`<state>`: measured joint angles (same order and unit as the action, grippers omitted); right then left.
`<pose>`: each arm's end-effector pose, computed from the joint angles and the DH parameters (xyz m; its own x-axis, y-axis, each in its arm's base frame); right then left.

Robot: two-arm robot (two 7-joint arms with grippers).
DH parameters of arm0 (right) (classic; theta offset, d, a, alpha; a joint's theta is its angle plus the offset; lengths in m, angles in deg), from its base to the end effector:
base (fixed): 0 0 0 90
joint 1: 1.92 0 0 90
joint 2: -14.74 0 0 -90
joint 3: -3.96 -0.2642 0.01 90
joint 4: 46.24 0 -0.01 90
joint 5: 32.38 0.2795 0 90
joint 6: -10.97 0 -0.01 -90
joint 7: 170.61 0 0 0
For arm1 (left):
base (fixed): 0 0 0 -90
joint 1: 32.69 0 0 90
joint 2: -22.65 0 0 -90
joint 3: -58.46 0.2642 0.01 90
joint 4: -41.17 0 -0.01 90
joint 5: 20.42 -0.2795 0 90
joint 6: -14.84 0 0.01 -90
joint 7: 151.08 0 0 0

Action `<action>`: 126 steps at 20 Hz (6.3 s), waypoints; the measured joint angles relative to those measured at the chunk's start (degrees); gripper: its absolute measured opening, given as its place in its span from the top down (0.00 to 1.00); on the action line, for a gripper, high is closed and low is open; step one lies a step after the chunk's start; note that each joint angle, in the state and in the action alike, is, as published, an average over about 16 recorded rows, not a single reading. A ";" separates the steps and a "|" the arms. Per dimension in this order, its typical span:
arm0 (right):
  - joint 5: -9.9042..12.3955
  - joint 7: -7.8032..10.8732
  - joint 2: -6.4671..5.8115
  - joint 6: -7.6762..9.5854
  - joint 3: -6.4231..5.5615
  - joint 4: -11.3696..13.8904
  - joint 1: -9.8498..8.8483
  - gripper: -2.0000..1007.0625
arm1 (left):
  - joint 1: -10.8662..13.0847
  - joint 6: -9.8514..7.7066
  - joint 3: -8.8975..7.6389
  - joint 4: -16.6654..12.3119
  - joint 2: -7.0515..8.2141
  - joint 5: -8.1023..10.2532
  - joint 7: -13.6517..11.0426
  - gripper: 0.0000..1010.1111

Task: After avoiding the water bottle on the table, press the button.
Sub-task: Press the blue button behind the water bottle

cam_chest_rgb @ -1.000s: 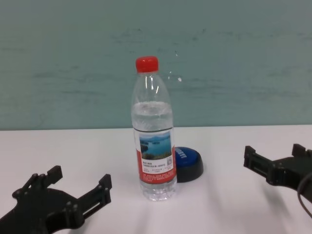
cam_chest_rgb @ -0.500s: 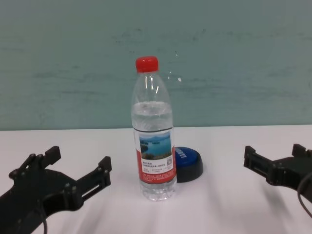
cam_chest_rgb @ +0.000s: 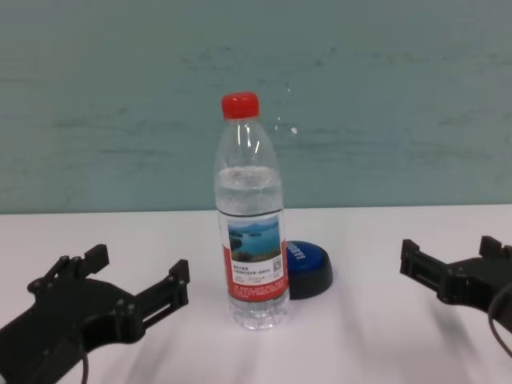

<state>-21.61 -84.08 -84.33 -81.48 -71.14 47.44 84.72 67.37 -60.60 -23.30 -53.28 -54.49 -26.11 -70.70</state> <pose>0.2735 0.0357 -0.2806 0.2028 -0.9779 -0.0509 0.9792 0.2028 0.0060 0.2471 0.0135 -0.3004 0.3470 0.8878 0.3023 -0.9219 0.3821 -0.0639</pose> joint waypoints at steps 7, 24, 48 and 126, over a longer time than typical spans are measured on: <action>0.00 0.00 0.00 0.00 0.00 0.00 0.00 0.00 | -1.54 -2.75 0.05 0.23 1.02 0.67 -1.11 0.01; 0.00 0.00 0.00 0.00 0.00 0.00 0.00 0.00 | -5.80 -3.95 1.66 2.60 1.31 1.63 -1.61 0.01; 0.45 4.08 -1.31 1.50 -0.03 2.46 -0.83 0.00 | -5.98 -3.73 1.68 2.64 1.20 1.61 -1.44 0.01; 6.87 21.51 -9.49 4.78 1.70 1.67 4.60 0.00 | -5.99 -3.72 1.68 2.65 1.22 1.62 -1.45 0.01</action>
<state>-14.74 -62.57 -93.82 -76.70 -69.44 49.11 89.32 61.38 -64.32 -21.63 -50.63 -53.27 -24.50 -72.15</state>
